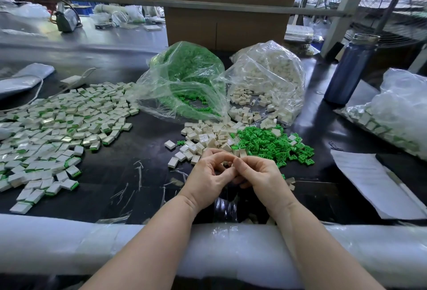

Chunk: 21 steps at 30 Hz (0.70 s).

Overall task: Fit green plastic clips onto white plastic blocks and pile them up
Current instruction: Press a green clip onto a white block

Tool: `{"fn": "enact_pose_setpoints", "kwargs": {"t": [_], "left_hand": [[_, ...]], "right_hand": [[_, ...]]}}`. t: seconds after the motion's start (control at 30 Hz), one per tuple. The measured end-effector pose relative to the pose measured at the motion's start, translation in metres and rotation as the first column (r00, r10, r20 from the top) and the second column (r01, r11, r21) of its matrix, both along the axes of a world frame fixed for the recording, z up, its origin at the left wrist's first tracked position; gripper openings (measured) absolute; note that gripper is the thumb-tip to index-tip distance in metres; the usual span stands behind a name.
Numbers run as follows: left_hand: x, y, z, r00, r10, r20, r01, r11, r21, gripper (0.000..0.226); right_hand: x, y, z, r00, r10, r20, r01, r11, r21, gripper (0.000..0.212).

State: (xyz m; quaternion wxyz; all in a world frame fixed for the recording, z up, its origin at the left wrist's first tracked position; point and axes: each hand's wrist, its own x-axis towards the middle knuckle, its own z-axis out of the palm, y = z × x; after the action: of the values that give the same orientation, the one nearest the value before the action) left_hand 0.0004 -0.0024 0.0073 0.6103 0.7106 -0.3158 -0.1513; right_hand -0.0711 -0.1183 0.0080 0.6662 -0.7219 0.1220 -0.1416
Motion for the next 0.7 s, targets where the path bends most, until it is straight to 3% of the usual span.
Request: {"fn": "enact_pose_setpoints", "kwargs": {"t": [0.2, 0.53, 0.7], "left_hand": [[0.0005, 0.0002, -0.0021, 0.999, -0.029, 0.022, 0.029, 0.999, 0.02, 0.018], [0.0013, 0.0004, -0.0031, 0.997, -0.053, 0.049, 0.05, 0.997, 0.053, 0.024], [0.001, 0.0005, -0.0042, 0.995, -0.064, 0.074, 0.058, 0.995, 0.076, 0.026]], "right_hand": [[0.0014, -0.0023, -0.0001, 1.0, 0.013, -0.014, -0.012, 0.998, 0.056, 0.008], [-0.0002, -0.0016, 0.0016, 0.999, 0.039, 0.014, -0.04, 0.996, 0.077, 0.023], [-0.0011, -0.0022, 0.0028, 0.999, 0.04, 0.008, -0.041, 0.994, 0.101, 0.02]]}}
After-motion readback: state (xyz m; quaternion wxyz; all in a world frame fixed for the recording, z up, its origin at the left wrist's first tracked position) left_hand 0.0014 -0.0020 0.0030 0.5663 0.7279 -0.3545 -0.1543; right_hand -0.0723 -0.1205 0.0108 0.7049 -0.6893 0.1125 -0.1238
